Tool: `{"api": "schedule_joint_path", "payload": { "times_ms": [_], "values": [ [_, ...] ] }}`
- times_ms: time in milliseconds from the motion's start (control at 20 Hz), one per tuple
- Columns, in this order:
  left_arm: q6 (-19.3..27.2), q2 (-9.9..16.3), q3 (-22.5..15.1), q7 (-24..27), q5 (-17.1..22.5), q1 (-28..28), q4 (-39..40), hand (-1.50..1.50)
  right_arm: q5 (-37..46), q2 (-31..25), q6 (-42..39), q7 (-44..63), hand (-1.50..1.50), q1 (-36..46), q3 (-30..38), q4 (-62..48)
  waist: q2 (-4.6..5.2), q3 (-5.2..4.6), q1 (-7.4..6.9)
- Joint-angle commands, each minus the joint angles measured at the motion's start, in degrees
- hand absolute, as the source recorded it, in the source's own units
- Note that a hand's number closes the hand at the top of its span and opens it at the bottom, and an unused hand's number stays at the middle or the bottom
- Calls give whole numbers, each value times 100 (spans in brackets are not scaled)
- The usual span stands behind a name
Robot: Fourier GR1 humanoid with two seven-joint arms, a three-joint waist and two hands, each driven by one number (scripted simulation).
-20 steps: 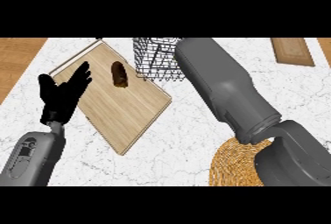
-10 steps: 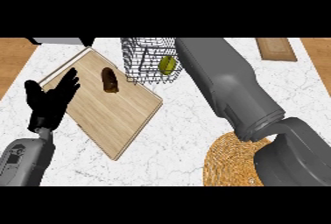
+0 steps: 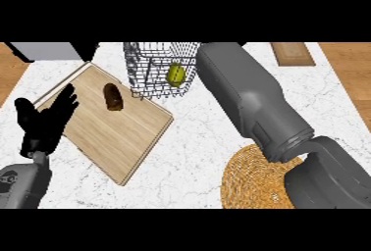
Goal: Pick the pear from the placemat and place it in the basket
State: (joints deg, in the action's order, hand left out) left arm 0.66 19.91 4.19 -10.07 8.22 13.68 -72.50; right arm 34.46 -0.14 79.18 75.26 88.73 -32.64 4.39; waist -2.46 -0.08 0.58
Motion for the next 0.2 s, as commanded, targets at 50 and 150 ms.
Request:
{"api": "schedule_joint_path", "payload": {
  "times_ms": [50, 150],
  "values": [
    [-86, 161, 158, -45, 101, -92, -51, 0, -27, 14, 221, 208, -150, -543, -82, 721, -83, 7, 142],
    [1, 86, 107, -44, 28, -150, 9, 0, -19, 14, 196, 212, -150, -826, -204, 1052, -96, 3, 143]
  ]
}}
